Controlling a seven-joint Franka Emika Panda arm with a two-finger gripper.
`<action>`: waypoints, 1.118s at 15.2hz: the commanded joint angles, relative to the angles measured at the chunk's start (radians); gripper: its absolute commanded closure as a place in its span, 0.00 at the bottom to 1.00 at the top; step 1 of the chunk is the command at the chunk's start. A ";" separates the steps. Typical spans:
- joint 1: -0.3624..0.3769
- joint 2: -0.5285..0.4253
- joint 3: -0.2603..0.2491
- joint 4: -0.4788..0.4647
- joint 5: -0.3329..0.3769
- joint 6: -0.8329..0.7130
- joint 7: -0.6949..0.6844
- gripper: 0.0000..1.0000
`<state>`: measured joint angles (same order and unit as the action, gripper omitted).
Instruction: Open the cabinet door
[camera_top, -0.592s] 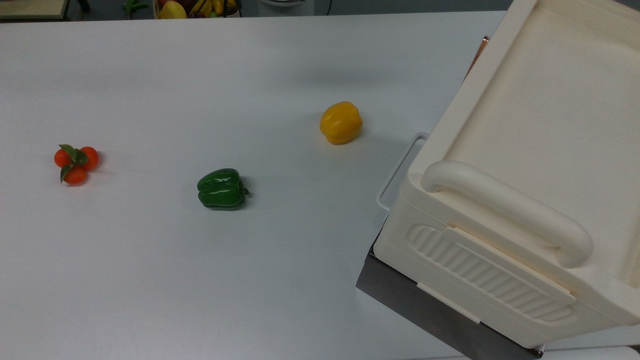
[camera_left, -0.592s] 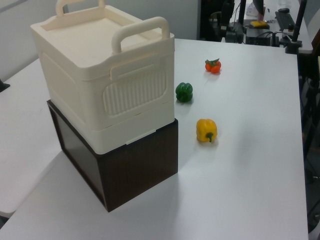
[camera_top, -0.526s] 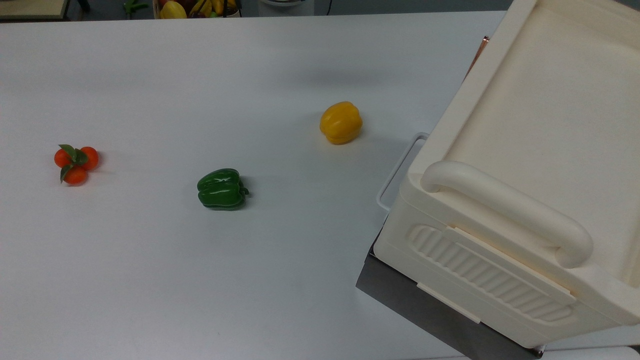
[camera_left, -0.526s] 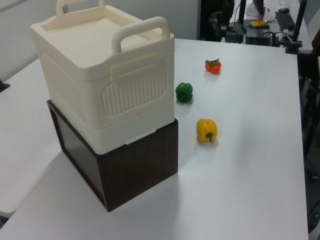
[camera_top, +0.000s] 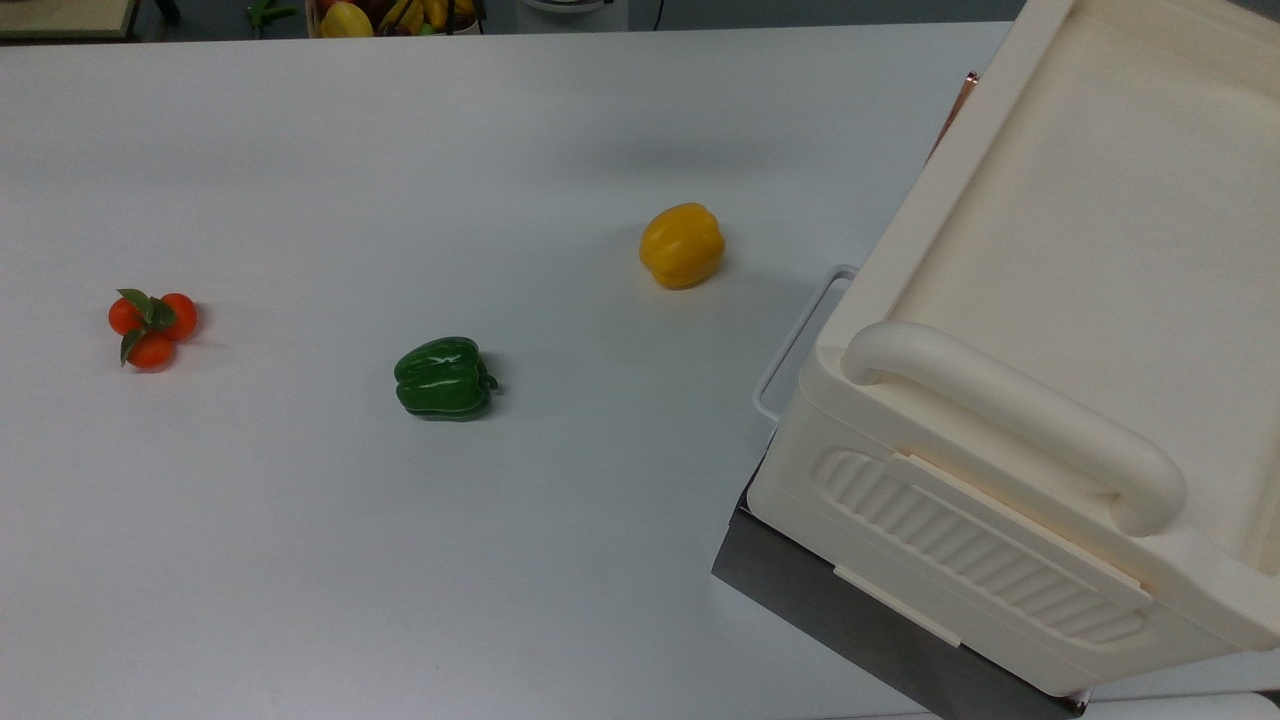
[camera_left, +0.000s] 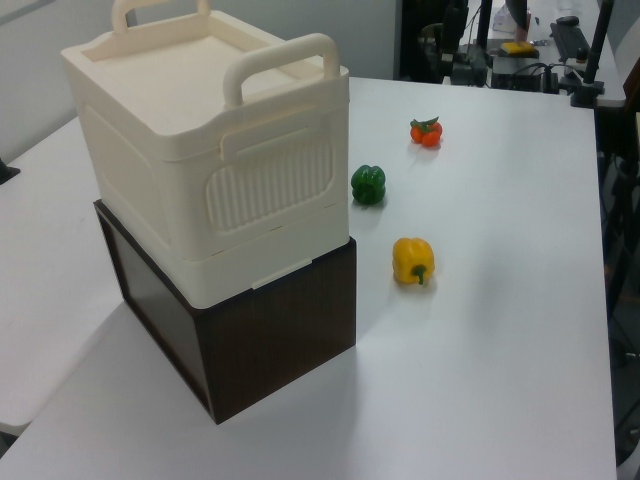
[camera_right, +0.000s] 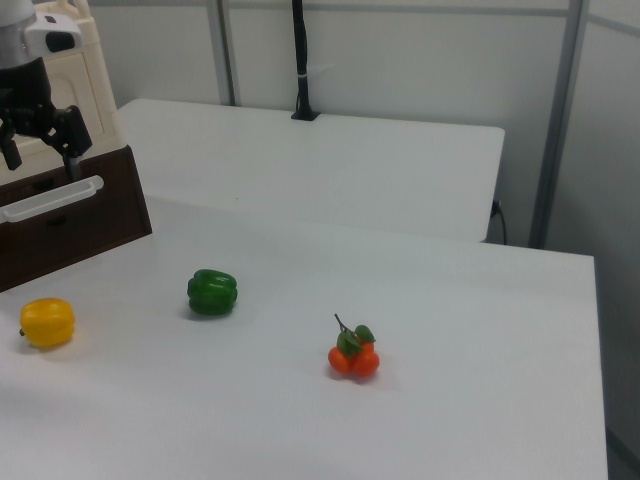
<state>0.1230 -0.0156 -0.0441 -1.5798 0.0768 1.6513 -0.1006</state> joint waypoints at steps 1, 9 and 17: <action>0.009 -0.010 -0.003 -0.023 0.026 0.027 -0.019 0.00; -0.002 -0.007 0.048 -0.019 0.081 0.021 -0.307 0.00; -0.029 0.014 0.217 -0.012 0.083 0.071 -0.392 0.18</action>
<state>0.1130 -0.0007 0.1086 -1.5823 0.1444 1.6683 -0.4561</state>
